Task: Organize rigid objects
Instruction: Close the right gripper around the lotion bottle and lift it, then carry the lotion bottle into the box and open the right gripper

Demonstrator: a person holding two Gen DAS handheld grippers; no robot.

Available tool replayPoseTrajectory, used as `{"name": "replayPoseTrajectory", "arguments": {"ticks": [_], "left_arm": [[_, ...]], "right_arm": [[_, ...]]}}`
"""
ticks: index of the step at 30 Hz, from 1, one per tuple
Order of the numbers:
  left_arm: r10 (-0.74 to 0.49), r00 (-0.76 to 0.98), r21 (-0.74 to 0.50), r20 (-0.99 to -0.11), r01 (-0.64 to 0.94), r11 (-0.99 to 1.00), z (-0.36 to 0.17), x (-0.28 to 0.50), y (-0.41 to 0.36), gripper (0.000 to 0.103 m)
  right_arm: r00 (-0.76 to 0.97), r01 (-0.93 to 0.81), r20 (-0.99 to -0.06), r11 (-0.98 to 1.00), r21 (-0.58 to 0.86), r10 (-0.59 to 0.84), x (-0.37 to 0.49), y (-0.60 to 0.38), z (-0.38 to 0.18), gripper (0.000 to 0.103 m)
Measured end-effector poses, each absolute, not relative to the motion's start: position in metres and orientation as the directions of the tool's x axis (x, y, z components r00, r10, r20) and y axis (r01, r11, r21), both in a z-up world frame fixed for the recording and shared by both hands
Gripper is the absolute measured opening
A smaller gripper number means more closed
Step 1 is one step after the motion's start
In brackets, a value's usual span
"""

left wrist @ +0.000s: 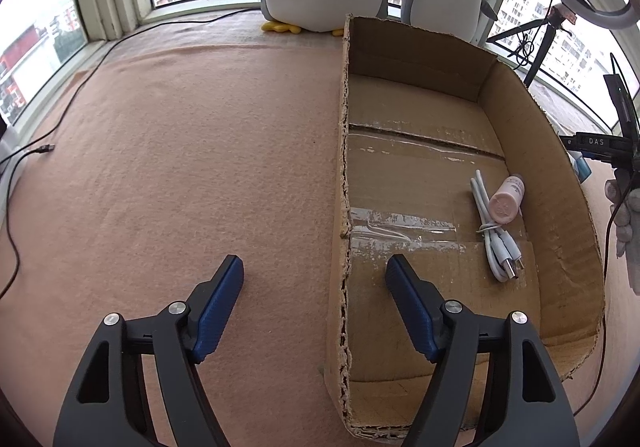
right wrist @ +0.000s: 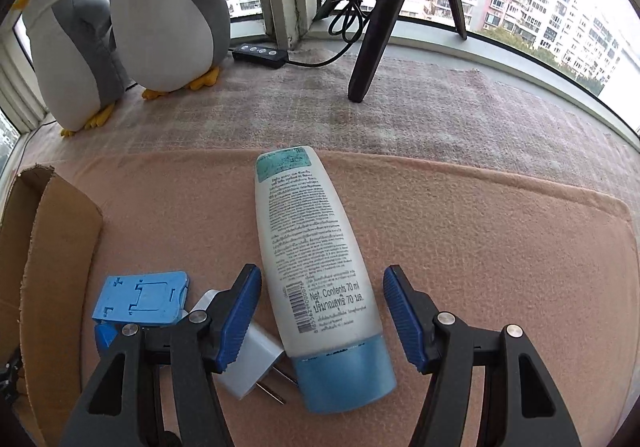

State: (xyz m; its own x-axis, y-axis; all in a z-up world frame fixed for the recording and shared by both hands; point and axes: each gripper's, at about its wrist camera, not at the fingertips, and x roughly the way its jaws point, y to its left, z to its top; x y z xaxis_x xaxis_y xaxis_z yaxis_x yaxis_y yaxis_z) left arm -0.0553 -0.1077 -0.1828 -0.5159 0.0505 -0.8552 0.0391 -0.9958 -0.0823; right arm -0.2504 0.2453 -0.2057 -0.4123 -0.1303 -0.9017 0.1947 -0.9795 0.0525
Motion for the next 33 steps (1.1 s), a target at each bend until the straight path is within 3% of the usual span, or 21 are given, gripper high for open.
{"name": "replayPoseTrajectory", "arguments": {"ticks": [8, 33], "left_arm": [[0.054, -0.523, -0.080, -0.851, 0.027, -0.996, -0.185, -0.058, -0.105, 0.075], [0.059, -0.535, -0.087, -0.843, 0.027, -0.996, -0.186, -0.058, -0.105, 0.076]], "right_arm": [[-0.415, 0.202, -0.904, -0.979, 0.024, -0.107, -0.250, 0.246, -0.207, 0.045], [-0.495, 0.108, -0.858, -0.990, 0.096, -0.137, -0.193, 0.281, -0.166, 0.044]]}}
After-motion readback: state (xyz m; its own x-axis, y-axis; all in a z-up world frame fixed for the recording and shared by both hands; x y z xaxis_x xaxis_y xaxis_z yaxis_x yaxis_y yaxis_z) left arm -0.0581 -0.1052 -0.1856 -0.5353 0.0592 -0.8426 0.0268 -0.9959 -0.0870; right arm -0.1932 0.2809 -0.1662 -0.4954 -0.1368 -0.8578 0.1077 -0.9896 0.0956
